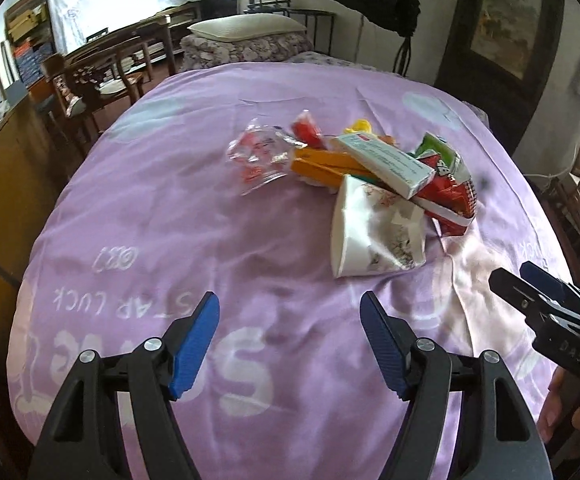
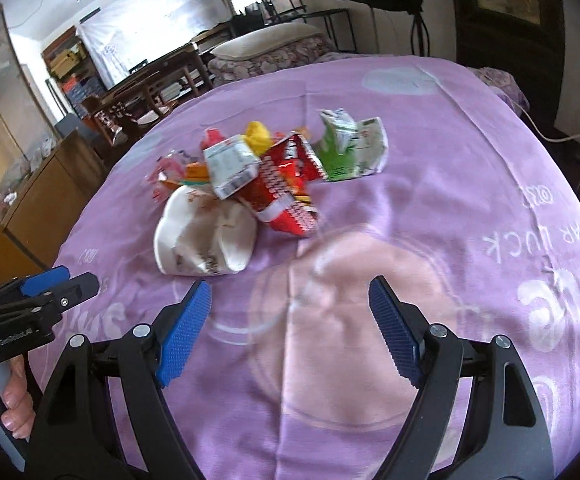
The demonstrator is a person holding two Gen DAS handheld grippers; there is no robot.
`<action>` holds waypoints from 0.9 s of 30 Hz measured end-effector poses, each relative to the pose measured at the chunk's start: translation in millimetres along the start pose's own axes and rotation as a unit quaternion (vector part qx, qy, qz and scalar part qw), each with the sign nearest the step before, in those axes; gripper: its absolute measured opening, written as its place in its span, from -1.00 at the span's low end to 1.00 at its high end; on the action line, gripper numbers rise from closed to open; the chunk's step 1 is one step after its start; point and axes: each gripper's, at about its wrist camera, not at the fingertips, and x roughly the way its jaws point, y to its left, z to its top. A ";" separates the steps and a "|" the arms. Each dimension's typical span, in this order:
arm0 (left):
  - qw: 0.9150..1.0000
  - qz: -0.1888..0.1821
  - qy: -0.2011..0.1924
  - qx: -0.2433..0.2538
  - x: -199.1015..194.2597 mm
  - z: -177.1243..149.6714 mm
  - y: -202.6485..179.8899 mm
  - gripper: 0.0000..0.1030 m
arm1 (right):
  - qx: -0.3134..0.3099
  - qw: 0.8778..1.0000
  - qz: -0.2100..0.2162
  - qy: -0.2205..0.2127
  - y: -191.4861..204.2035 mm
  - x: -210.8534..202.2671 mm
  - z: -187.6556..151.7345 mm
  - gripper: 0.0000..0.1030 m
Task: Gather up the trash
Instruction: 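Bring both grippers back over the trash pile on the table, then grasp the white paper cup with the left gripper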
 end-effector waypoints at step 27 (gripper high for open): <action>0.995 -0.076 0.065 0.000 82.2 45.5 -61.4 0.68 | 0.030 0.999 -0.013 0.020 -42.7 13.3 -12.2 0.57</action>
